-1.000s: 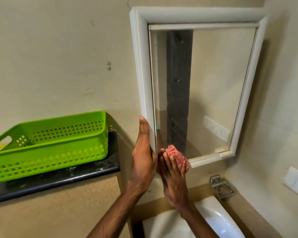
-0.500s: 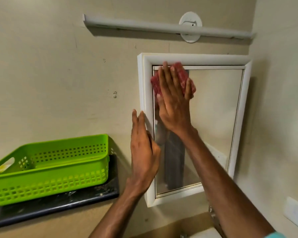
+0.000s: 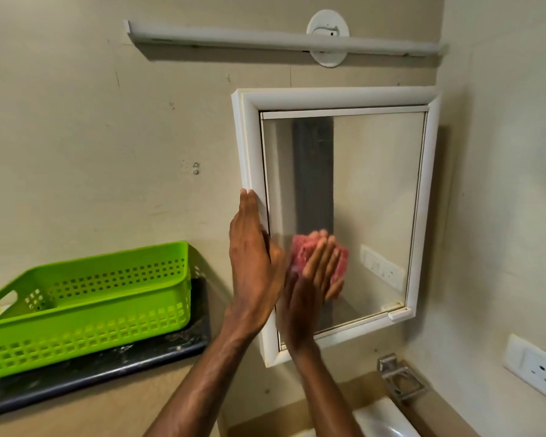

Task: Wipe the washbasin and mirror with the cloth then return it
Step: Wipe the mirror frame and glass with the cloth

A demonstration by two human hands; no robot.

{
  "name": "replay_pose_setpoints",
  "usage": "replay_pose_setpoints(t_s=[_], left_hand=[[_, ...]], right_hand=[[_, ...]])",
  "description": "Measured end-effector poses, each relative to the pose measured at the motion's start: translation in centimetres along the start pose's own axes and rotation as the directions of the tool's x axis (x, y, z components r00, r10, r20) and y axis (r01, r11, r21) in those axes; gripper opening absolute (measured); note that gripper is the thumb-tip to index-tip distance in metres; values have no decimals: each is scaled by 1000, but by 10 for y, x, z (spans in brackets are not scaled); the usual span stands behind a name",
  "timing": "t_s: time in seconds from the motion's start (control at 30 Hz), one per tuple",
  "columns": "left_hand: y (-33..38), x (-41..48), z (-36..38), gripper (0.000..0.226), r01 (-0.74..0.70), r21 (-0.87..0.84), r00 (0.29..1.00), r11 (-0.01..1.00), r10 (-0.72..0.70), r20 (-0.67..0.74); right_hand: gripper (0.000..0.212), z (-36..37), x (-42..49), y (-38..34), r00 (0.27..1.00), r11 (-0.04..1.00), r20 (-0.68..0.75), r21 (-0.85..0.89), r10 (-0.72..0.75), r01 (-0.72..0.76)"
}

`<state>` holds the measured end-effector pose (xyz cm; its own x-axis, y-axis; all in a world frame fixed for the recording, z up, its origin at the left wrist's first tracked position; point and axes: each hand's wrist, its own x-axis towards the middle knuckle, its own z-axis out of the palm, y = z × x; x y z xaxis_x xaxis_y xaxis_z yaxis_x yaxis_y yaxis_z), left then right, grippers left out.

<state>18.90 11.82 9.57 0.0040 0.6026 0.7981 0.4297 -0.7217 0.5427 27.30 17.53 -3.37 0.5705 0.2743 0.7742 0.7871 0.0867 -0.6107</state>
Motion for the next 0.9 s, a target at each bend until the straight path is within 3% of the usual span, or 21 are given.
replay_pose_setpoints(t_s=[0.17, 0.33, 0.53, 0.67, 0.8, 0.9], left_hand=[[2, -1, -1, 81, 3, 18, 1000, 1000, -3, 9], [3, 2, -5, 82, 9, 54, 1000, 999, -10, 21], [13, 13, -15, 76, -118, 29, 993, 993, 117, 17], [26, 31, -12, 69, -229, 44, 972, 973, 231, -52], [45, 43, -7, 71, -299, 88, 950, 950, 305, -62], [56, 45, 1, 74, -322, 103, 946, 941, 323, 2]], right_hand=[[66, 8, -87, 77, 938, 928, -6, 148, 346, -341], [77, 15, -53, 53, 895, 871, -41, 256, 444, -420], [66, 0, 108, -28, 965, 962, -180, 229, 190, -147], [64, -21, 207, -101, 983, 974, -184, 225, 22, 21], [64, -24, 196, -77, 969, 977, -186, 102, -165, 186], [76, -15, 144, -22, 982, 988, -171, 115, -84, 105]])
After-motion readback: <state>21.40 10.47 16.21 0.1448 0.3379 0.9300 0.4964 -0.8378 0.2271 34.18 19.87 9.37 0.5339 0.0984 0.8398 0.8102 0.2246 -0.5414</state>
